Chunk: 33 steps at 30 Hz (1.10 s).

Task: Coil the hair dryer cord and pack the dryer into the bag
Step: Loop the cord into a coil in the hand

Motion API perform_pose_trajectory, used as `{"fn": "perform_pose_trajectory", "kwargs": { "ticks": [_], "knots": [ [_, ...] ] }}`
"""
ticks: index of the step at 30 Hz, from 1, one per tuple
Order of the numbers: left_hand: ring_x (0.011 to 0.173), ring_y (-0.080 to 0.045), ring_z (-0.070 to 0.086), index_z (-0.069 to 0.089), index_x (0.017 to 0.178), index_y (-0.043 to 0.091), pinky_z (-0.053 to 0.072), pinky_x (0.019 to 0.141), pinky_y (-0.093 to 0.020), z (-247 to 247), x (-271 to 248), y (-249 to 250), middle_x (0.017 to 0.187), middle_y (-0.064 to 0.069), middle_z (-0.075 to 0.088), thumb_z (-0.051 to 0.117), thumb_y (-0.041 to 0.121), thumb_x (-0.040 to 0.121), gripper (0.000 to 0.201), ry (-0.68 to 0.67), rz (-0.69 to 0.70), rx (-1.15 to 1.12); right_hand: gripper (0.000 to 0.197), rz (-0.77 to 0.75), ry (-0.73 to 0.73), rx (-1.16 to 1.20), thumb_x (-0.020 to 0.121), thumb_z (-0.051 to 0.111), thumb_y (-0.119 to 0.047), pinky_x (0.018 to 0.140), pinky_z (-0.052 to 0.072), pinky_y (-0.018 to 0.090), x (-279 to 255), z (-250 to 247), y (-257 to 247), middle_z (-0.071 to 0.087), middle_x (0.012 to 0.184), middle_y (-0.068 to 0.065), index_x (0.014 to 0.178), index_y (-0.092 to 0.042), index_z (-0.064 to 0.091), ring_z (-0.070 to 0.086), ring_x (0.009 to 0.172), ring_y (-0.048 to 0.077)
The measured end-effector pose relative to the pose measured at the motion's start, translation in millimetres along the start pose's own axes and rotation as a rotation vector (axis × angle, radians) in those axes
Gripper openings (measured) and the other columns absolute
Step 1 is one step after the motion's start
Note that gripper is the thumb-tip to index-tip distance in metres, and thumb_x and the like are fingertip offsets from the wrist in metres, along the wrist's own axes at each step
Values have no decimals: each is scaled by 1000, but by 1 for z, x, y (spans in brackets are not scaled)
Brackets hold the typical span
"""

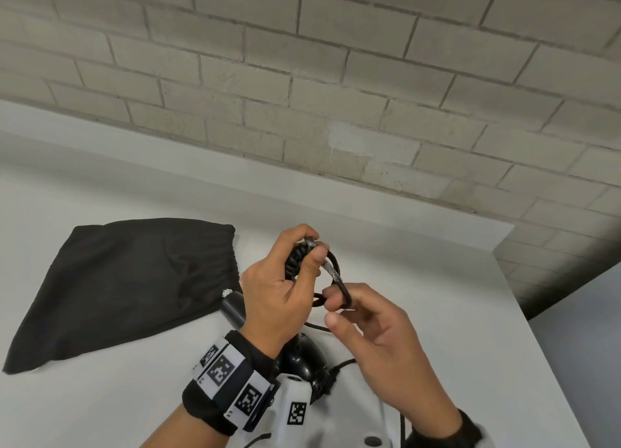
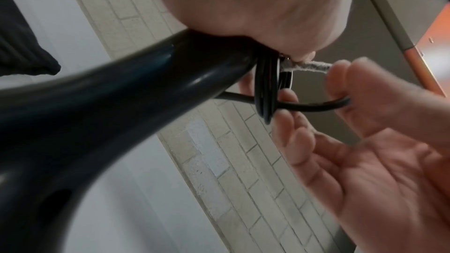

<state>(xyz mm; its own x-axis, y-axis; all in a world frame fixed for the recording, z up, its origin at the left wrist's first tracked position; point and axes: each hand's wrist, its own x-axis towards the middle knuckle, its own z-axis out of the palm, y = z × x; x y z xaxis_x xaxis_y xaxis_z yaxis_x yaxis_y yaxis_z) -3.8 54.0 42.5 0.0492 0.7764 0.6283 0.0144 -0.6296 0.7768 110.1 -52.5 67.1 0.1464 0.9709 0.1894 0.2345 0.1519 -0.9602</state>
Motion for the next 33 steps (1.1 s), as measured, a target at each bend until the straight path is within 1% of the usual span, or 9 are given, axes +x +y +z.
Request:
{"fn": "perform_pose_trajectory", "kwargs": {
  "ticks": [6,9,13,17,20,23,25,29,33],
  "knots": [
    [63,-20,70,60,104,31,56,56,-45,2,0,-2,82,5,73,50,56,97,28,2,36,-2,8,-11,132,-87,91,63,-20,84,51,18,-11,-4,-13,74,86,-3,88,-22,70,70,90,11],
    [63,-21,70,58,106,31,56,56,-45,0,0,-5,81,6,72,51,55,97,27,25,43,-6,20,139,62,192,89,67,-29,77,53,23,-17,-20,-23,67,66,5,78,-13,71,67,76,21],
    [60,-24,68,62,103,27,54,54,-47,3,-5,-1,80,2,72,49,52,99,28,-19,91,-6,37,333,-47,612,77,74,-42,48,41,24,-28,-33,-15,38,45,-1,69,-8,65,46,55,18],
    [61,-22,68,62,100,24,54,56,-47,5,-1,-3,78,4,72,49,54,98,33,-12,48,-5,35,94,-35,424,68,86,-37,62,44,25,-35,-21,11,55,62,5,83,-11,68,50,62,19],
    [62,-21,68,62,98,23,54,56,-46,4,1,-5,76,3,71,48,54,98,34,-16,48,9,28,-93,27,199,70,83,-11,89,48,32,-34,-8,27,69,103,3,92,-23,71,64,98,22],
    [61,-22,68,61,97,24,53,56,-46,6,0,-3,73,1,70,47,56,98,34,-41,44,10,48,-141,80,92,69,84,-4,91,50,38,-26,6,33,61,128,-3,107,-30,69,59,116,24],
    [61,-21,68,61,97,25,53,55,-45,6,0,-3,70,3,68,46,56,98,35,-43,47,17,51,-157,167,-3,75,82,-6,88,54,36,-20,15,35,62,127,-9,114,-35,67,62,113,23],
    [61,-21,68,62,97,22,54,56,-45,3,1,-6,72,3,68,48,54,98,35,-32,37,8,21,-249,325,-140,87,71,-14,88,55,30,-16,23,38,72,108,-13,104,-27,73,69,102,13],
    [63,-25,69,63,97,20,55,56,-47,2,0,-8,75,1,71,49,53,98,35,-9,26,-8,7,-166,339,78,80,76,-22,82,54,21,-19,13,28,77,89,-2,86,-24,75,72,91,14]
  ]
}}
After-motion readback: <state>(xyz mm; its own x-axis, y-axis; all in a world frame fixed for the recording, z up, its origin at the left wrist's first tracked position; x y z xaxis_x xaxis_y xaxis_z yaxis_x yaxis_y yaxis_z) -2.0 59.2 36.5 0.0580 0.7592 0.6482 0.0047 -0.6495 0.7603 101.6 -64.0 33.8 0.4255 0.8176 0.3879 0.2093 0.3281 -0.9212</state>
